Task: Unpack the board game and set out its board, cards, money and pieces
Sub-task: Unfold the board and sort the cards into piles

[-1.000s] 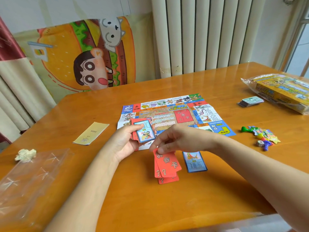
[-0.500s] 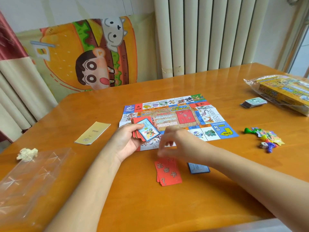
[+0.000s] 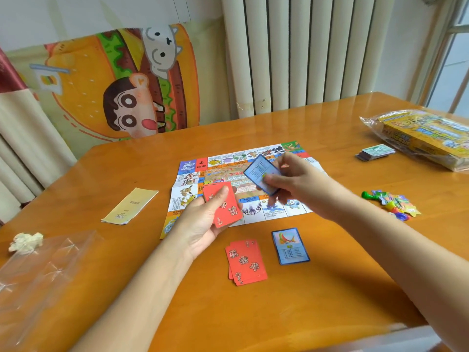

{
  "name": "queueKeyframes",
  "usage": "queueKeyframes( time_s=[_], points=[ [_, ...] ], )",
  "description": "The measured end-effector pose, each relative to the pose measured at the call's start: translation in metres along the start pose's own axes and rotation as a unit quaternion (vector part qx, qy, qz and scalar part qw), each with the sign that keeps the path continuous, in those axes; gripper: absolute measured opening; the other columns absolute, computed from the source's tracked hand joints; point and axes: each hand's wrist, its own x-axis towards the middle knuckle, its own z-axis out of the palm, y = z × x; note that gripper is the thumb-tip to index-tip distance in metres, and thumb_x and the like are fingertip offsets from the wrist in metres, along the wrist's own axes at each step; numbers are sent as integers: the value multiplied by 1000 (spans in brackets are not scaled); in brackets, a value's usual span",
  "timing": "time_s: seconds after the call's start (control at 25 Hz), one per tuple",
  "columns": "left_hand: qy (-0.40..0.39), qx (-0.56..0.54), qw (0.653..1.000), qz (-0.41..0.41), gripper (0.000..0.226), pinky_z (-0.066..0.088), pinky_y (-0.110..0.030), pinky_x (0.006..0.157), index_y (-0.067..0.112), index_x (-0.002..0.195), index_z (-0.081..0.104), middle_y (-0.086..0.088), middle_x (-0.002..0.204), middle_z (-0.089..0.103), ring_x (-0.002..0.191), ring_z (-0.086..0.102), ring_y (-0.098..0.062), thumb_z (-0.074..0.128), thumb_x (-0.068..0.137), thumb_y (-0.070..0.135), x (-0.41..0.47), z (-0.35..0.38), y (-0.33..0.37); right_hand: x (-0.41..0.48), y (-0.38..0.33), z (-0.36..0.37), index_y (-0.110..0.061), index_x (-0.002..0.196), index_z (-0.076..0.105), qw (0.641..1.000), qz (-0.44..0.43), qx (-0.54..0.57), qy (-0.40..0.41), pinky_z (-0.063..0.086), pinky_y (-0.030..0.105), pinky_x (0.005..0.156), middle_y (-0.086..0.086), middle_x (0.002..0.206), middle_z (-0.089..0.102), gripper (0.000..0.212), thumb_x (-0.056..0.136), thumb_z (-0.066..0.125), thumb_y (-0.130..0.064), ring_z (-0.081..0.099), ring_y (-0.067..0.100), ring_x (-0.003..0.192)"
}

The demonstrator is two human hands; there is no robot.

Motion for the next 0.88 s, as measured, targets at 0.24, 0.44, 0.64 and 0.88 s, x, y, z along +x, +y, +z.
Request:
queueKeyframes(
  time_s=[0.24,0.44,0.64,0.88],
  points=[
    [0,-118,989,-91,30,59,-39,60,-3,112,53,-20,84,66,65,64,-28,44,97,21,-1,-1,5,-8,-14,-40,-4,87,67,940,67,-215,-257,37,17,54,2,64,57,6,84,68,-9,46,9,54],
    [-35,-127,988,-85,25,59,-42,65,-5,113,52,-23,92,67,68,68,-28,37,97,8,-4,-3,6,-9,-4,-29,-12,89,63,906,160,-298,-254,48,16,55,5,70,70,14,81,74,-10,64,12,56],
    [-80,-61,992,-71,22,58,-40,69,0,112,54,-21,91,70,76,71,-29,39,97,5,-7,-3,7,-11,0,-19,-18,78,53,842,184,-457,-221,40,19,54,-5,58,66,25,78,77,-27,61,6,52],
    [-70,13,997,-16,26,60,-34,68,8,104,64,-13,96,72,81,71,-21,58,80,-3,-4,-1,2,-11,-3,-9,-17,83,58,933,75,-335,-113,39,21,56,-5,74,59,33,77,73,-46,53,8,61]
  ],
)
